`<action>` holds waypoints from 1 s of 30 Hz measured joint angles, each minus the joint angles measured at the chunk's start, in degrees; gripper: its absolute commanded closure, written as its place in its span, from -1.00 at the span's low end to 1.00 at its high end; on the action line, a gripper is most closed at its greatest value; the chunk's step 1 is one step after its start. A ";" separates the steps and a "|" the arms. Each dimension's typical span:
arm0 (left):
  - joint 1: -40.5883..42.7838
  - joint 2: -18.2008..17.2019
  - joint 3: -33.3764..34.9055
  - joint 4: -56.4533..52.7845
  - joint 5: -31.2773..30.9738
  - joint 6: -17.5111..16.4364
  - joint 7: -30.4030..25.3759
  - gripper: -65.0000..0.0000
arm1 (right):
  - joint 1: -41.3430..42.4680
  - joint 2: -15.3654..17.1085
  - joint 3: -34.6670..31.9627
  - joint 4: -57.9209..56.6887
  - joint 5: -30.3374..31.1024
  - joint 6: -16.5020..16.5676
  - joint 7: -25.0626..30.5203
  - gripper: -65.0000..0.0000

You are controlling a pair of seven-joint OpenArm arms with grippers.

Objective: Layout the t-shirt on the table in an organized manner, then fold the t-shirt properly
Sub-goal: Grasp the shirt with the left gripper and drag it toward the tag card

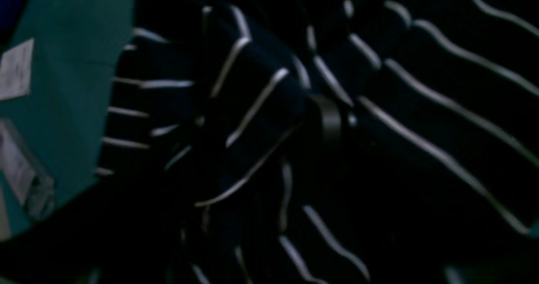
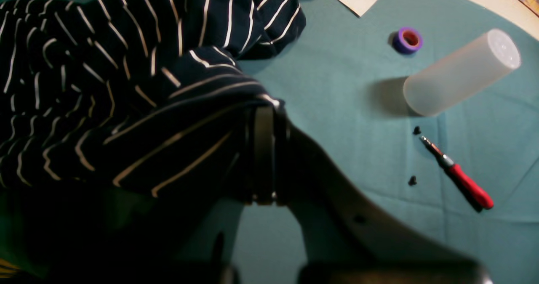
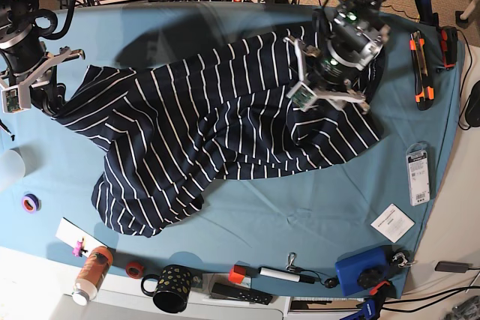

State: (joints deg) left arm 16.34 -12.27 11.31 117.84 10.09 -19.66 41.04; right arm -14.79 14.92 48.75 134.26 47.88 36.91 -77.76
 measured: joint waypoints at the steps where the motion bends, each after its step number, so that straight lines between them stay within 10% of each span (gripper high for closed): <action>1: -0.02 0.04 0.50 -0.33 0.44 0.42 -0.31 0.11 | 0.02 0.00 0.00 0.00 0.00 0.00 0.00 1.00; 11: -2.93 -0.11 0.24 -6.62 2.73 3.13 0.68 0.22 | 0.00 0.00 0.00 0.00 0.00 0.02 -0.02 1.00; 15: -4.44 -0.13 0.26 -7.08 2.45 4.33 -0.50 0.97 | 0.00 0.00 0.00 0.00 0.00 0.00 0.00 1.00; 22: -10.84 -0.37 0.11 -7.08 6.56 13.97 -0.46 1.00 | 0.02 0.00 0.00 0.00 -0.04 0.09 -0.02 1.00; 30: -22.91 -5.68 -6.03 -15.98 4.26 13.99 -4.74 1.00 | 0.00 0.02 0.00 0.00 -1.60 0.22 -0.02 1.00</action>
State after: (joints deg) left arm -6.57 -17.96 5.28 101.86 14.35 -5.67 36.29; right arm -14.79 14.94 48.75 134.26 46.28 37.12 -77.78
